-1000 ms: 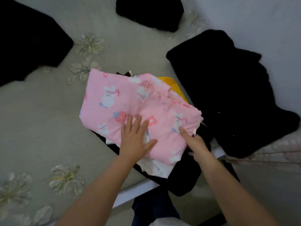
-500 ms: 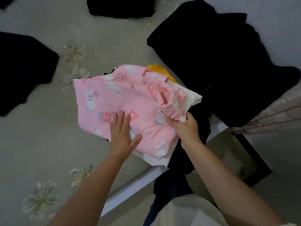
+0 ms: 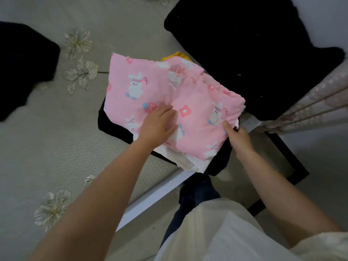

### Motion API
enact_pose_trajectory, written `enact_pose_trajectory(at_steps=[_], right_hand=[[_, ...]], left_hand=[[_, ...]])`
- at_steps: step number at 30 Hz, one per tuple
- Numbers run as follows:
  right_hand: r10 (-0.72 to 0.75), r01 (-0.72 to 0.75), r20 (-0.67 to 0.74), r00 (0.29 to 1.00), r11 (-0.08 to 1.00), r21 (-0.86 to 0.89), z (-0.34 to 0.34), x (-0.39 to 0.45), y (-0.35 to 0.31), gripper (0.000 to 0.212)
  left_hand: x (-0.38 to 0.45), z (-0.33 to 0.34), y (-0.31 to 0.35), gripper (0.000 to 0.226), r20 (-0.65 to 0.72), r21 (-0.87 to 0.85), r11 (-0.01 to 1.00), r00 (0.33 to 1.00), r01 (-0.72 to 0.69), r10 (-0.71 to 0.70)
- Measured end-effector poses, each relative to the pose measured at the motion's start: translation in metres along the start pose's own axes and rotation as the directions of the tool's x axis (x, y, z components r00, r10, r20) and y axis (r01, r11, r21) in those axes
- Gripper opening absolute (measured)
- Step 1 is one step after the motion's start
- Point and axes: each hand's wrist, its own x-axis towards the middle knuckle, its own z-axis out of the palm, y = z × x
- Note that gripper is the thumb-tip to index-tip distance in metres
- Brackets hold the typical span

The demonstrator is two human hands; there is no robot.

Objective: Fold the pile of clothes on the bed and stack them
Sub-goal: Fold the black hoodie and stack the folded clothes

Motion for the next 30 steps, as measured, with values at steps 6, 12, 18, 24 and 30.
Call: enact_pose_trajectory(at_steps=[6,12,18,24,30], right_hand=[[-0.582,0.450,-0.133,0.802,0.736,-0.506,0.001,-0.022,-0.034,0.066],[-0.467,0.368,-0.145,0.872,0.821,-0.436,0.015,-0.016,-0.034,0.080],[-0.123,0.094,-0.229,0.966,0.987,-0.132,0.010,-0.015,0.001,0.064],[-0.376,0.079,-0.365,0.852,0.781,-0.620,0.031,-0.036,-0.010,0.079],[-0.286,-0.023,-0.412,0.865,0.798,-0.602,0.042,-0.059,-0.004,0.062]], left_hand=[[-0.009,-0.035,-0.011,0.039,-0.212,0.124,0.988,0.975,0.090,-0.062],[0.000,-0.056,-0.061,0.055,-0.260,-0.169,0.844,0.803,0.510,-0.537],[0.011,-0.062,-0.125,0.061,0.016,-0.305,0.766,0.808,0.565,-0.589],[0.017,-0.064,-0.113,0.053,-0.117,0.175,0.984,0.993,0.043,-0.023],[0.015,-0.050,-0.110,0.046,0.147,0.365,0.929,0.981,0.063,-0.124]])
